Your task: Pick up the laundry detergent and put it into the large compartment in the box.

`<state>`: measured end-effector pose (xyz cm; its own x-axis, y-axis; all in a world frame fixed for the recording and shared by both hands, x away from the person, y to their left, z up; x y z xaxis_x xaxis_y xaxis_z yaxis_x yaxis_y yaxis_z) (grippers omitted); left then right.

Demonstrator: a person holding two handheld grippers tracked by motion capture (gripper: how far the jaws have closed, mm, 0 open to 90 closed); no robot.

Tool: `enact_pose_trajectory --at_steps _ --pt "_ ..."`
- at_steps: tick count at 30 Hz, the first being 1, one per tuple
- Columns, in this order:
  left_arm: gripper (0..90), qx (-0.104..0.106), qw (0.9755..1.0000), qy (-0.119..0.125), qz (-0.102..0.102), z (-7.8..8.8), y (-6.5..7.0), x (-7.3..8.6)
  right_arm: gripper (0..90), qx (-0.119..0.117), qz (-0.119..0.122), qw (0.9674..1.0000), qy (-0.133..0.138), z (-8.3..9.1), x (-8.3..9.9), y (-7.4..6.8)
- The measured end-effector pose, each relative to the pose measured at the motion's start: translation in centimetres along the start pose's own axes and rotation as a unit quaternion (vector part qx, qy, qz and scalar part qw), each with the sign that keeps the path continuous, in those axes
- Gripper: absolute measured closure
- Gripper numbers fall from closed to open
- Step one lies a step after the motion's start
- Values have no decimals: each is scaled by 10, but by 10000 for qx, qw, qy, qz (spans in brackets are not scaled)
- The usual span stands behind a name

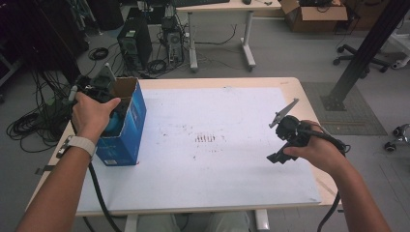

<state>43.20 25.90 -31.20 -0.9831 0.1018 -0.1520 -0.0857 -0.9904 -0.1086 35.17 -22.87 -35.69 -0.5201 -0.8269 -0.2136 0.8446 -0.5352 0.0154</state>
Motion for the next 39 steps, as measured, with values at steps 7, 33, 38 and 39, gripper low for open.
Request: enact_pose_trajectory --at_steps 7,33,38,39 --pt "208 -11 9999 127 -102 29 6 2 104 31 5 10000 39 4 2 -2" --pt "98 291 9943 592 -840 129 61 30 104 148 -2 9998 162 19 9 -9" --pt "86 387 9909 689 -1086 140 77 36 104 164 -13 9997 189 21 10 -9" --pt "86 384 9905 709 -1116 141 80 37 105 173 -16 9997 183 21 10 -10"
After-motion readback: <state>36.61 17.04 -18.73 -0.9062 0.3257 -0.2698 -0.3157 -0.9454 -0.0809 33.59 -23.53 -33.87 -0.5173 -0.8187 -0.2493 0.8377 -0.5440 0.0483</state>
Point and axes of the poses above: each handheld gripper's, and its own axes: z roughly backward along the jaws, x roughly out of its underside, y roughly to its right, the point moved 6 cm from there along -z, roughly forward along the jaws, and after that the axes turned 8 degrees about -y, right-handed, at the moved point
